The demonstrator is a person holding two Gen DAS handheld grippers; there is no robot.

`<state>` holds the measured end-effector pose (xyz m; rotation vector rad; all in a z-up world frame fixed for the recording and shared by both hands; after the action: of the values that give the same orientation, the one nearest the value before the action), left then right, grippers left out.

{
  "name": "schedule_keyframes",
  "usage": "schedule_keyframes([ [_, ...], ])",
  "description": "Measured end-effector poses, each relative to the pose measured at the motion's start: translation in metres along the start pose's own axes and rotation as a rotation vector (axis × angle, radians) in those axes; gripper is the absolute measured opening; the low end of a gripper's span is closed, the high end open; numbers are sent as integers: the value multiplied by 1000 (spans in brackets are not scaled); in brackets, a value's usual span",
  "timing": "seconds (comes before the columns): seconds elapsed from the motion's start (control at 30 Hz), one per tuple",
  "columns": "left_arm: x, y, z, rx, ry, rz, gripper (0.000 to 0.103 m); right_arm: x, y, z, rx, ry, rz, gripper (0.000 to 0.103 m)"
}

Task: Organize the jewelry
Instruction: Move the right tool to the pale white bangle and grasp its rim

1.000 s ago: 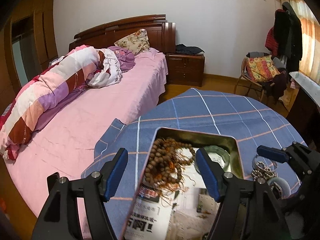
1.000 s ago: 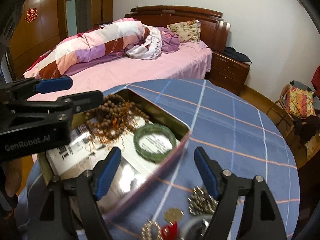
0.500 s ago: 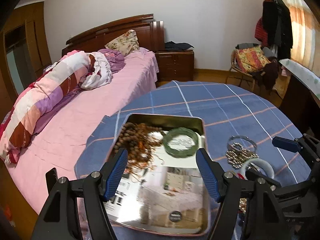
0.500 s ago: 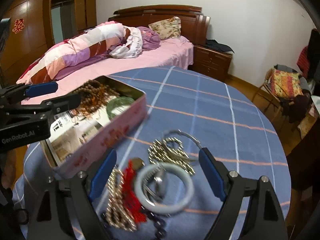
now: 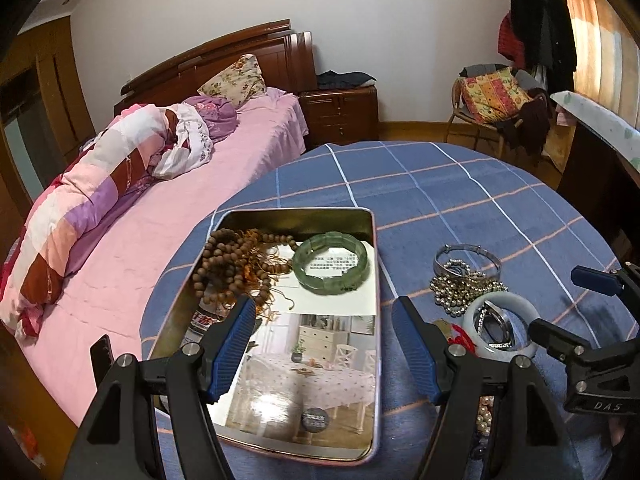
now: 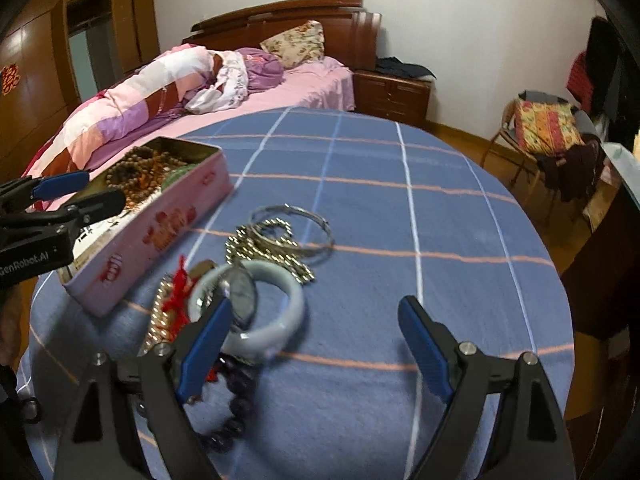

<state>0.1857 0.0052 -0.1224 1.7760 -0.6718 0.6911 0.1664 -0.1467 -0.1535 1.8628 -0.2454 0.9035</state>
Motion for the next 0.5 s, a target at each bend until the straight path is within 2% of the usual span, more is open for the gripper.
schedule_keyframes([
  [0.37, -12, 0, 1, 15, 23, -12, 71, -2, 0, 1, 36, -43, -1, 86],
  [0.47, -12, 3, 1, 11, 24, -2, 71, 1, -8, -2, 51, -51, -20, 68],
  [0.5, -11, 4, 2, 11, 23, 1, 71, 0, -11, -2, 56, -55, -28, 57],
])
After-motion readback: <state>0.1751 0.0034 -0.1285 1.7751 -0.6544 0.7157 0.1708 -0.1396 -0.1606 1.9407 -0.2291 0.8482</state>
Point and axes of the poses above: each gripper's, at about its wrist camera, not at the fingertips, and y roughly against the way its jaws point, z to its right, x to its top, the point moved 10 cm from there along -y, roughly the way its jaws point, and after that the axes turned 13 degrees about x, right-handed, at the moved point
